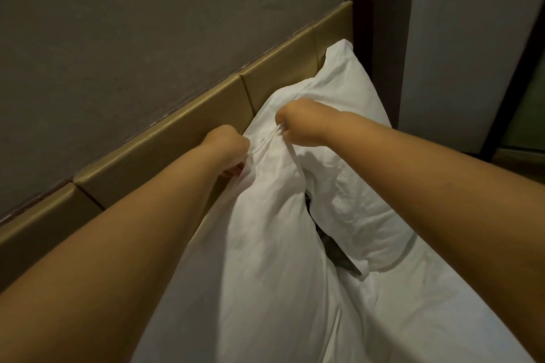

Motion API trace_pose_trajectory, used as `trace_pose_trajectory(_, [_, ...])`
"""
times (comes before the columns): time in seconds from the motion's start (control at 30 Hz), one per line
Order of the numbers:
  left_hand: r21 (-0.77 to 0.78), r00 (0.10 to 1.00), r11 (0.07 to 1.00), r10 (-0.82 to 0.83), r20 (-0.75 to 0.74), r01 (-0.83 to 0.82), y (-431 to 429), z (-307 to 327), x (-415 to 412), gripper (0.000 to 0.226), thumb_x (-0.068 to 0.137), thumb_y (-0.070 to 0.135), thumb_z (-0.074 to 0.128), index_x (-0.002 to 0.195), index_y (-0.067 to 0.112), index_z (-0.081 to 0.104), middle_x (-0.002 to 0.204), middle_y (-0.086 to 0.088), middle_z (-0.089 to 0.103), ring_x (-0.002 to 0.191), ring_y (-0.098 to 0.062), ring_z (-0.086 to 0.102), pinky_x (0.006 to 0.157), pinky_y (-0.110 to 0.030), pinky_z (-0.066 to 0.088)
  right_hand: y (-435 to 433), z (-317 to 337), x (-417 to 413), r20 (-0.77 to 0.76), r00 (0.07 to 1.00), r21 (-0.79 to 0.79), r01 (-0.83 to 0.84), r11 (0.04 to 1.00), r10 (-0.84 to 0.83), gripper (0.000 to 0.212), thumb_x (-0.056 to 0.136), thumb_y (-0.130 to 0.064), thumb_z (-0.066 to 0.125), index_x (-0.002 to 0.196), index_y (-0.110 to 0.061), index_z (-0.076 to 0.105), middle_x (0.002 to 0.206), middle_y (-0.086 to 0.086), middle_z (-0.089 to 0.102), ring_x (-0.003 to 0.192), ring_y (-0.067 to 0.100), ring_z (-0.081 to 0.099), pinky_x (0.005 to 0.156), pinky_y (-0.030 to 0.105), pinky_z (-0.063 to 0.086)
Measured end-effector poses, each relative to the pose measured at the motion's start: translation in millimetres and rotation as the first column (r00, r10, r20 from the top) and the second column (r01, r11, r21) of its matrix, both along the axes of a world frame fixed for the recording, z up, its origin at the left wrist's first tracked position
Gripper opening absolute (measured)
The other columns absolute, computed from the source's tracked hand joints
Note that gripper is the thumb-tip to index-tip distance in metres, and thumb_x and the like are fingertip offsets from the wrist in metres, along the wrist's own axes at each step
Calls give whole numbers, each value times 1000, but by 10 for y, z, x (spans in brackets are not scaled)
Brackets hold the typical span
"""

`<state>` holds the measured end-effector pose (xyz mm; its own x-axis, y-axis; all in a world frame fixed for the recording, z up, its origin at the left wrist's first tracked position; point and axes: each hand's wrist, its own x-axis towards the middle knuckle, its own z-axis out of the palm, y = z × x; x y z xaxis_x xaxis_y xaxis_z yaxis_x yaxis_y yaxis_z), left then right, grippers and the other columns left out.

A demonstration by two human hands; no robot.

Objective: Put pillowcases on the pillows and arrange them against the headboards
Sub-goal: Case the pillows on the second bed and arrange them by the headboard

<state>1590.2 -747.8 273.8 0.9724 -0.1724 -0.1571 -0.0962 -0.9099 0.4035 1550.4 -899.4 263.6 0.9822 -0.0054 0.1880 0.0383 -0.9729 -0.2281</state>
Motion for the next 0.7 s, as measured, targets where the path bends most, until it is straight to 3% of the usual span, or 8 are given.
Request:
trace_pose_trajectory(0.1, [288, 975, 957, -100, 197, 40, -144, -123, 44, 30, 93, 26, 59, 111, 2, 58, 94, -11, 62, 89, -30, 63, 69, -36, 49, -15, 20, -16, 10, 1000, -6, -17, 1000, 17, 16, 91, -8, 52, 96, -13, 67, 87, 5, 59, 77, 21, 51, 57, 19, 34])
trace_pose_trajectory(0.2, [474, 935, 880, -178, 305, 13, -253, -215, 23, 33, 96, 29, 53, 122, 8, 52, 113, -10, 62, 99, -30, 61, 69, -35, 41, -47, 9, -59, -15, 1000, 16, -25, 1000, 26, 17, 91, -9, 55, 99, -9, 70, 81, 5, 58, 73, 20, 52, 53, 16, 31])
trace_pose_trajectory(0.27, [506, 927, 862, -204, 316, 17, -295, -256, 44, 26, 95, 23, 54, 117, 11, 57, 105, -7, 63, 90, -27, 60, 67, -33, 40, -77, 6, -106, -34, 999, 28, -31, 999, 32, 17, 88, -7, 55, 95, -6, 71, 81, 10, 63, 71, 20, 53, 53, 17, 34])
trace_pose_trajectory(0.37, [608, 885, 794, -295, 359, 18, -259, -279, 30, 8, 89, 11, 57, 94, 13, 63, 75, 0, 54, 69, -21, 50, 58, -29, 37, -114, 21, -202, -53, 997, 36, -47, 998, 49, 19, 84, -3, 54, 88, -2, 72, 82, 16, 67, 68, 22, 52, 53, 23, 36])
trace_pose_trajectory(0.43, [677, 846, 735, -382, 373, 33, -201, -284, -6, 13, 87, 4, 56, 79, 14, 58, 63, 1, 46, 62, -20, 48, 59, -29, 38, -122, 30, -253, -61, 997, 20, -54, 998, 55, 18, 82, -3, 53, 84, -2, 71, 81, 16, 66, 69, 23, 53, 55, 25, 38])
trace_pose_trajectory(0.57, [710, 798, 702, -456, 393, 52, -107, -232, -31, 14, 88, 0, 56, 83, 12, 61, 62, 0, 44, 63, -20, 50, 60, -30, 41, -104, 37, -315, -69, 996, 5, -58, 998, 59, 16, 81, -5, 53, 78, -3, 68, 80, 16, 65, 72, 26, 55, 59, 30, 41])
trace_pose_trajectory(0.7, [691, 755, 722, -457, 470, 7, -17, 89, -15, 8, 89, 6, 63, 85, 12, 61, 63, -1, 46, 56, -16, 45, 59, -30, 43, -83, 125, -349, -75, 996, -28, -52, 998, 50, 14, 85, -9, 53, 78, -10, 66, 68, 3, 56, 68, 20, 52, 52, 21, 36])
